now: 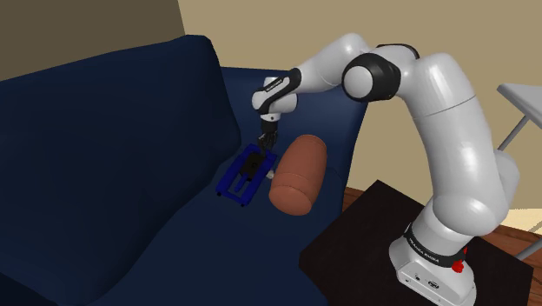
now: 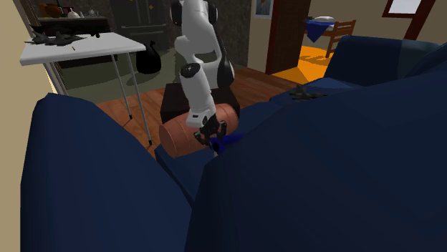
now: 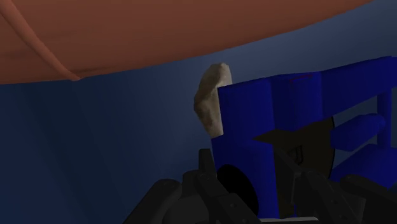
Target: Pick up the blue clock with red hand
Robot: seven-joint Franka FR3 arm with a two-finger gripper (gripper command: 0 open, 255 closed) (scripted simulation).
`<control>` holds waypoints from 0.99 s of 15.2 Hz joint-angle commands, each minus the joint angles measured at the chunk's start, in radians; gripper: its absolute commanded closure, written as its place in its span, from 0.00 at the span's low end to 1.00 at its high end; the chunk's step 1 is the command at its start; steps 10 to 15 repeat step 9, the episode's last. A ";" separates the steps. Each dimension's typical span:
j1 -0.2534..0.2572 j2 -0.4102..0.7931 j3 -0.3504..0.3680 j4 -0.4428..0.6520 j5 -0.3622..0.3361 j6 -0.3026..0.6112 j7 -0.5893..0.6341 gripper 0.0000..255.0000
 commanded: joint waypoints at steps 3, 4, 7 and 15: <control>0.000 -0.034 -0.003 0.005 -0.005 -0.037 0.009 1.00; 0.000 -0.042 -0.004 0.006 -0.007 -0.045 0.011 1.00; 0.001 -0.066 -0.006 0.008 -0.011 -0.071 0.018 1.00; 0.001 -0.067 -0.006 0.008 -0.011 -0.073 0.019 1.00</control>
